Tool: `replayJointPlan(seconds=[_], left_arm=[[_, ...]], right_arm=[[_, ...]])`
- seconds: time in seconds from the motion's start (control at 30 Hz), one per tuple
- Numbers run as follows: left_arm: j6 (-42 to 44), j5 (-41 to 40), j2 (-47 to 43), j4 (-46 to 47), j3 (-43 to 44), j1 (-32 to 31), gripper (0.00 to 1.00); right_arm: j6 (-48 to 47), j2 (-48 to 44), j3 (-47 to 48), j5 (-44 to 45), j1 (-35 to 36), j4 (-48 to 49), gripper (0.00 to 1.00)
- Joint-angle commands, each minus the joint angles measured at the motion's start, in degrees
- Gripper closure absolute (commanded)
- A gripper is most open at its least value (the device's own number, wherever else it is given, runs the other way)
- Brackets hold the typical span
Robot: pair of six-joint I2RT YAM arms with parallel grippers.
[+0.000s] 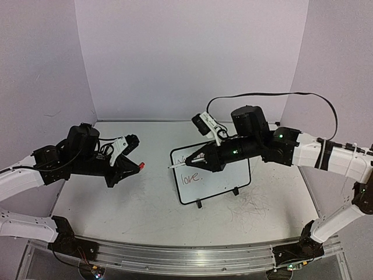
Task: Write a sentence on the whiteboard
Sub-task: Insert the whiteboard marker without the cap into the pen cap.
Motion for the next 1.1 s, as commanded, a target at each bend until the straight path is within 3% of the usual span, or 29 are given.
replayJointPlan(seconds=[0.0, 0.37, 1.07], left_arm=[[7.6, 2.9, -0.7, 5.9, -0.6, -0.6, 1.00], [10.2, 1.0, 1.3, 10.1, -2.5, -3.7, 1.00], [10.2, 0.6, 2.5, 12.0, -3.8, -5.3, 1.00]], right_arm=[[-1.0, 4.1, 5.7, -11.6, -1.2, 0.1, 1.00], [1.8, 10.8, 11.5, -18.4, -4.2, -0.4, 1.00], [2.4, 15.9, 15.3, -21.0, -4.7, -1.5, 1.00]])
